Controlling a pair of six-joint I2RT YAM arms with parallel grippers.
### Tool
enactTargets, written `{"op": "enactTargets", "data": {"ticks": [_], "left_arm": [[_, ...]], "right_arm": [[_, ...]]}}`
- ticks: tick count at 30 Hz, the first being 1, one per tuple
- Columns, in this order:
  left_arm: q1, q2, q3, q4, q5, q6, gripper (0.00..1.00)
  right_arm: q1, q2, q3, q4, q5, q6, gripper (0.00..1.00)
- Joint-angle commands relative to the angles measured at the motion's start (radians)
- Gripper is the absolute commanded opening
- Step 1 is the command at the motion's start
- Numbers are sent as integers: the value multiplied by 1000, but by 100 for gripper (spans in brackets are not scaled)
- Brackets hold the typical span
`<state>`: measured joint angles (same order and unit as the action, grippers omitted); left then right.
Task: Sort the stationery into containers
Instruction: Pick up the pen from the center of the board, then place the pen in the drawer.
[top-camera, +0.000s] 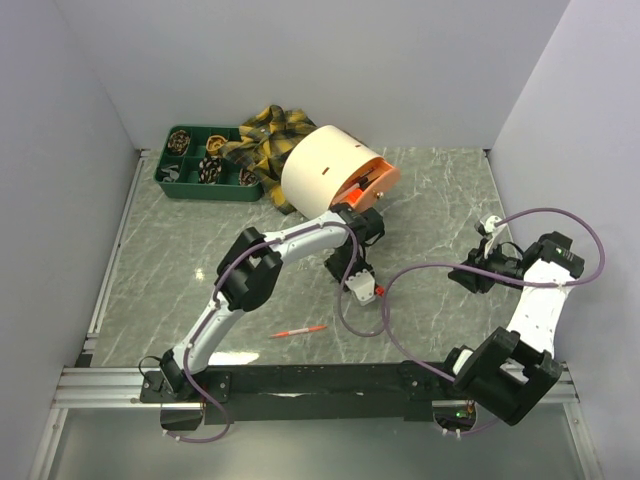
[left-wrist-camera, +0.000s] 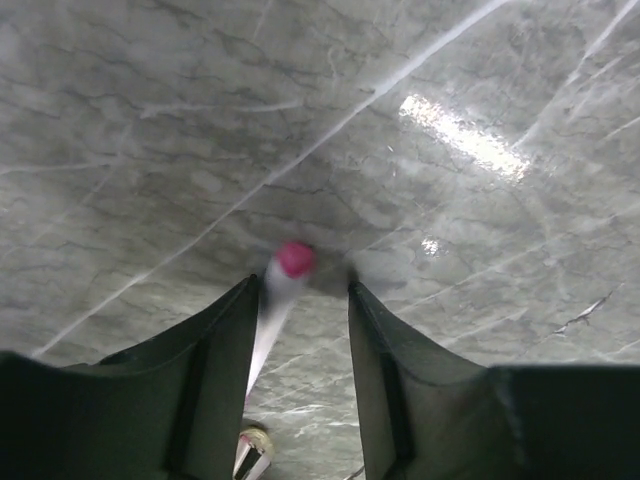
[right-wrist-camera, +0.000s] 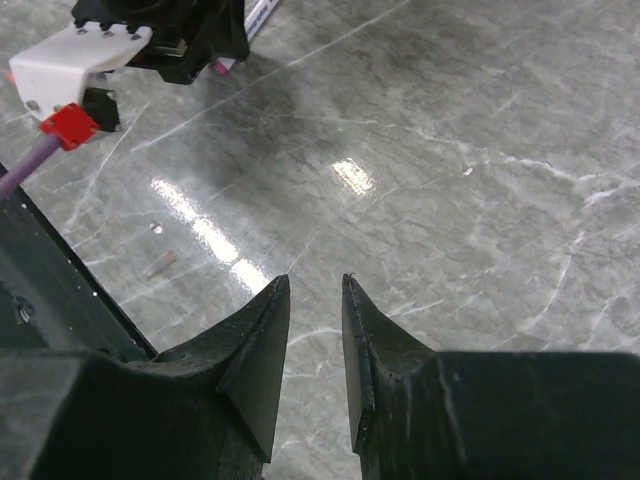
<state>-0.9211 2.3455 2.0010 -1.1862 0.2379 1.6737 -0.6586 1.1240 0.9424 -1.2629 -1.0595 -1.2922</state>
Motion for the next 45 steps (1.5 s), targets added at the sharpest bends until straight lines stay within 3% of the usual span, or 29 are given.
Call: {"op": "enactTargets", "data": {"ticks": [1, 6, 7, 10, 14, 21, 24, 30, 37, 42, 45], "left_arm": [[-9, 58, 100, -76, -12, -5, 43], [-15, 123, 208, -161, 18, -5, 35], [-18, 123, 208, -165, 27, -12, 28], [-39, 112, 176, -176, 50, -57, 20], [-76, 74, 137, -159, 110, -130, 15], [-127, 57, 165, -113, 303, -440, 9], [-127, 17, 150, -64, 353, -578, 1], [-122, -173, 146, 48, 394, -782, 1], [-84, -346, 277, 89, 408, -914, 1], [-35, -517, 207, 332, 411, -1017, 1], [-4, -535, 182, 414, 345, -1043, 1]], "right_arm": [[1, 11, 12, -30, -25, -41, 34], [1, 23, 13, -56, -23, -70, 34], [1, 29, 16, -70, -25, -90, 34], [-3, 40, 30, -107, -13, -139, 34], [-12, 51, 48, -157, 18, -200, 33], [-22, 16, 42, -179, 46, -217, 31], [-22, -3, 52, -182, 39, -197, 31], [-21, -13, 62, -181, 18, -177, 31], [-21, -21, 104, -181, 1, -144, 31], [-21, -29, 111, -176, 4, -124, 31], [-21, -30, 116, -165, 4, -96, 31]]}}
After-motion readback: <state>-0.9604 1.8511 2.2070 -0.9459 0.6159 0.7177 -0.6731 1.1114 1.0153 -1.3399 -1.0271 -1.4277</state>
